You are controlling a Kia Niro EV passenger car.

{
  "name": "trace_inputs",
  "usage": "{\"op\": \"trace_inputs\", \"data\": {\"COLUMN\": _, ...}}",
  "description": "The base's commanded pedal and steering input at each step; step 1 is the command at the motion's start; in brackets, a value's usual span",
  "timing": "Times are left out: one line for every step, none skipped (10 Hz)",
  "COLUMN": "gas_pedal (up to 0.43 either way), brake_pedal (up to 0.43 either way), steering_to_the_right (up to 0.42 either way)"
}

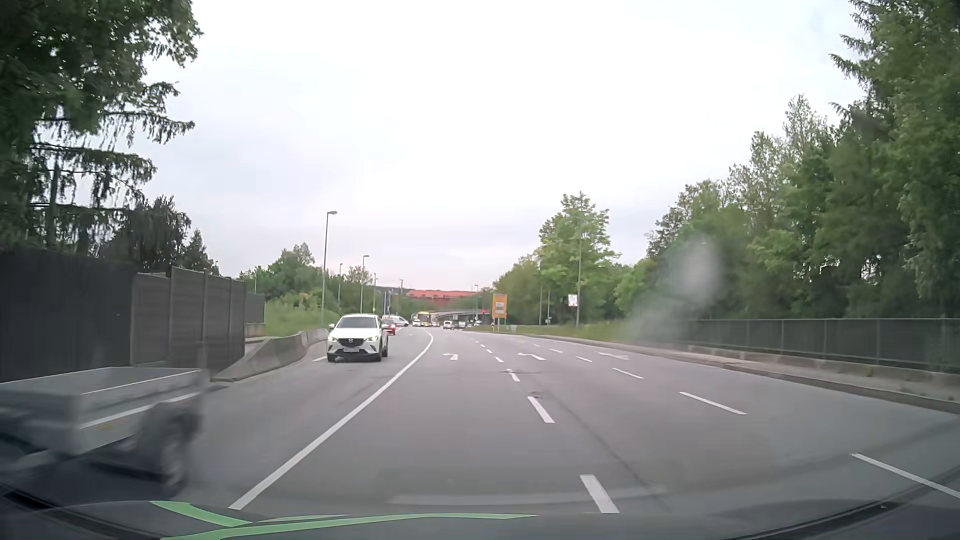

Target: Follow the waypoints while adhering to traffic rules and regulations

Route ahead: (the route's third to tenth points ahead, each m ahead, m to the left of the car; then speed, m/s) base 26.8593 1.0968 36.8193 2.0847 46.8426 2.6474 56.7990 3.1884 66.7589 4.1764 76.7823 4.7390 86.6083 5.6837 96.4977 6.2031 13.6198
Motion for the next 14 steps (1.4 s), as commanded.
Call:
{"op": "trace_inputs", "data": {"gas_pedal": 0.000, "brake_pedal": 0.024, "steering_to_the_right": -0.009}}
{"op": "trace_inputs", "data": {"gas_pedal": 0.000, "brake_pedal": 0.030, "steering_to_the_right": -0.009}}
{"op": "trace_inputs", "data": {"gas_pedal": 0.000, "brake_pedal": 0.061, "steering_to_the_right": -0.008}}
{"op": "trace_inputs", "data": {"gas_pedal": 0.000, "brake_pedal": 0.073, "steering_to_the_right": -0.009}}
{"op": "trace_inputs", "data": {"gas_pedal": 0.000, "brake_pedal": 0.091, "steering_to_the_right": -0.008}}
{"op": "trace_inputs", "data": {"gas_pedal": 0.000, "brake_pedal": 0.091, "steering_to_the_right": -0.008}}
{"op": "trace_inputs", "data": {"gas_pedal": 0.000, "brake_pedal": 0.091, "steering_to_the_right": -0.008}}
{"op": "trace_inputs", "data": {"gas_pedal": 0.000, "brake_pedal": 0.098, "steering_to_the_right": -0.008}}
{"op": "trace_inputs", "data": {"gas_pedal": 0.000, "brake_pedal": 0.091, "steering_to_the_right": -0.008}}
{"op": "trace_inputs", "data": {"gas_pedal": 0.000, "brake_pedal": 0.098, "steering_to_the_right": -0.008}}
{"op": "trace_inputs", "data": {"gas_pedal": 0.000, "brake_pedal": 0.091, "steering_to_the_right": -0.008}}
{"op": "trace_inputs", "data": {"gas_pedal": 0.000, "brake_pedal": 0.091, "steering_to_the_right": -0.008}}
{"op": "trace_inputs", "data": {"gas_pedal": 0.000, "brake_pedal": 0.091, "steering_to_the_right": -0.008}}
{"op": "trace_inputs", "data": {"gas_pedal": 0.000, "brake_pedal": 0.091, "steering_to_the_right": -0.007}}
